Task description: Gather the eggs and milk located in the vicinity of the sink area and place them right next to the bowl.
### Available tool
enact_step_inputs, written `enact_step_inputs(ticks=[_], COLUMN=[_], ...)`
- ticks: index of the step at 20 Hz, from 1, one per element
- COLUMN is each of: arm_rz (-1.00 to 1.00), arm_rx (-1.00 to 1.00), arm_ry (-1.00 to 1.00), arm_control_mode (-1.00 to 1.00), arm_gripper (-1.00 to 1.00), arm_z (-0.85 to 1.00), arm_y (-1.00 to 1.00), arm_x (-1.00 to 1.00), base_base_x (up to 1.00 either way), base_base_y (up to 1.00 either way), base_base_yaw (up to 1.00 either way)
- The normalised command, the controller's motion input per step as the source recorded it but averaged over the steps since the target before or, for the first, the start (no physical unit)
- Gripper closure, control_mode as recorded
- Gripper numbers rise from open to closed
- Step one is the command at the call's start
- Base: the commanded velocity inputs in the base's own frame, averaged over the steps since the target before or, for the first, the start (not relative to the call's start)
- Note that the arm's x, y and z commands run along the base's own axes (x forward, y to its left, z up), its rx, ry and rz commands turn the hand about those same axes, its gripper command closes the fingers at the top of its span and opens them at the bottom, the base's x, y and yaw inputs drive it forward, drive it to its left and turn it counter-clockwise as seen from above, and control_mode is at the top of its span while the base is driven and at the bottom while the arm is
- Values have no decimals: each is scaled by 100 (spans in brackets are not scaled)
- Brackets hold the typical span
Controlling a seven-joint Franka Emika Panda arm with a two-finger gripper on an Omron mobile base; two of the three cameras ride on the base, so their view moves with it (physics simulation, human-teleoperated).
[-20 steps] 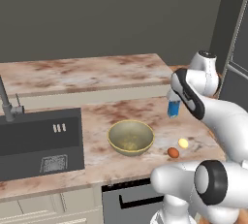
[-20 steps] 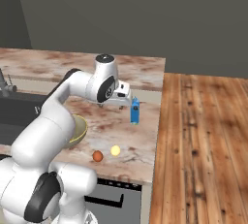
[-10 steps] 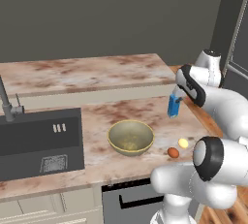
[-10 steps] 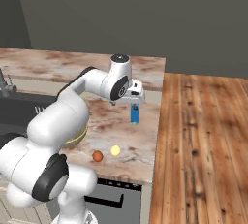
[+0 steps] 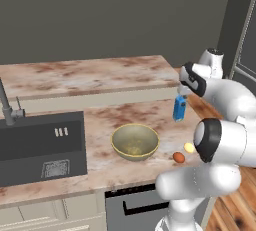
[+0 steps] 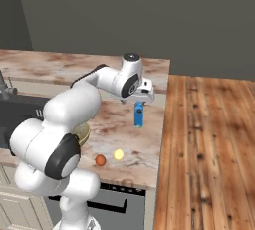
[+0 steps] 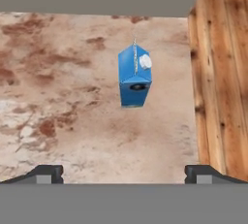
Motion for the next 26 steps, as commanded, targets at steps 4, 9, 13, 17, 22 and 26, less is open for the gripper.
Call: enact_step_inputs(ticks=[4, 9, 13, 17, 22, 26], arm_rz=[0, 0, 0, 0, 0, 0], arm_rx=[0, 0, 0, 0, 0, 0], arm_ry=[0, 0, 0, 0, 0, 0], arm_control_mode=[-100, -100, -100, -100, -100, -100], arm_gripper=[-100, -100, -100, -100, -100, -100], arm_z=[-14, -19, -24, -23, -18, -17], arm_y=[0, 0, 0, 0, 0, 0], arm_x=[44, 39, 34, 31, 29, 24], base_base_x=[0, 0, 0, 0, 0, 0], base_base_y=[0, 0, 0, 0, 0, 0], base_base_yaw=[0, 0, 0, 0, 0, 0])
